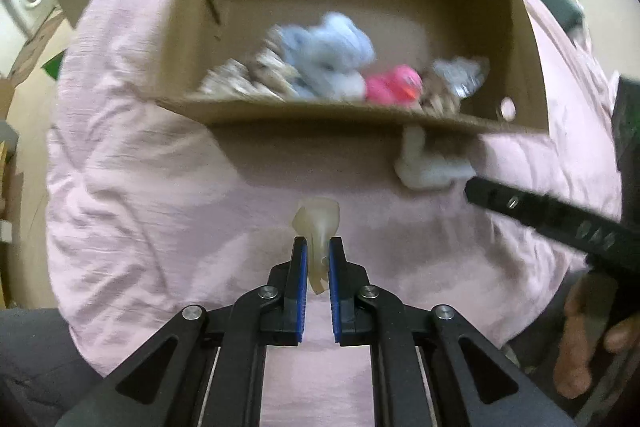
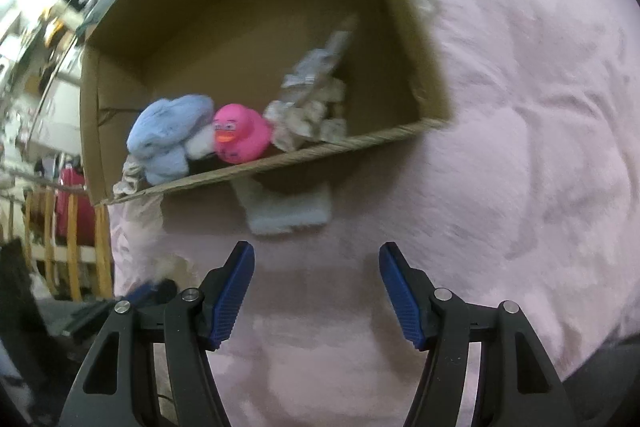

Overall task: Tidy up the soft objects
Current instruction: 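Grasp the tan cylinder on the bed with the left tool while the right reaches for the white sock, then grasp the white sock with the right tool and lift both items toward the box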

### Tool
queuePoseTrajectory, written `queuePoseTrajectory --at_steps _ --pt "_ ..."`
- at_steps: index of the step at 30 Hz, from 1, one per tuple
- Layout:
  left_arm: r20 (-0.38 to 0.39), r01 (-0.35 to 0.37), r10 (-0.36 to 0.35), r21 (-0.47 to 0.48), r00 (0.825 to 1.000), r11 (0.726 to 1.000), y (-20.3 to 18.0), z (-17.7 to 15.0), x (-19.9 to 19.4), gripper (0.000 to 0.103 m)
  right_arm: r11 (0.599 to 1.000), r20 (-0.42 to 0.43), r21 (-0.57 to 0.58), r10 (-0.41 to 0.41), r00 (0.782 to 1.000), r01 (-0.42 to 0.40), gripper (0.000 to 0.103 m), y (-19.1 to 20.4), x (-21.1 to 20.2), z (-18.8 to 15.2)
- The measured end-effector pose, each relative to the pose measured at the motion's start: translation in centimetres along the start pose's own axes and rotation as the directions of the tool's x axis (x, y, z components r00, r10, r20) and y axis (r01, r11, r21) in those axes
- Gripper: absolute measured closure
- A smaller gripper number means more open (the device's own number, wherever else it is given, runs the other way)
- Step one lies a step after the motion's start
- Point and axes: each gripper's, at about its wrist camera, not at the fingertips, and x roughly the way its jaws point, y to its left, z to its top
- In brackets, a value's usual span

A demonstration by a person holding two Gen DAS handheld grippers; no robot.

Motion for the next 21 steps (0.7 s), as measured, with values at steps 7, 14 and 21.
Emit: queuePoseTrajectory --at_steps 7,14,21 --pt "0.039 -0.010 0.012 -0.041 0.999 0.999 2.3 0.6 -1.4 0.094 0.989 0.032 -0.134 -0.064 0.997 0.068 0.034 2.7 1.7 0.2" --pt "0.043 -0.023 0.025 -0.046 0.999 0.999 1.6 0.6 -0.7 0.094 0.974 0.053 -0.203 -0.090 0.994 0.100 0.034 3.8 3.0 0.4" --pt "0.052 -0.042 0.045 -0.047 0.998 0.998 1.4 0.8 -0.3 0.094 0.955 0.029 -0.284 -0.078 0.997 0.083 0.075 5.0 3.8 -0.1"
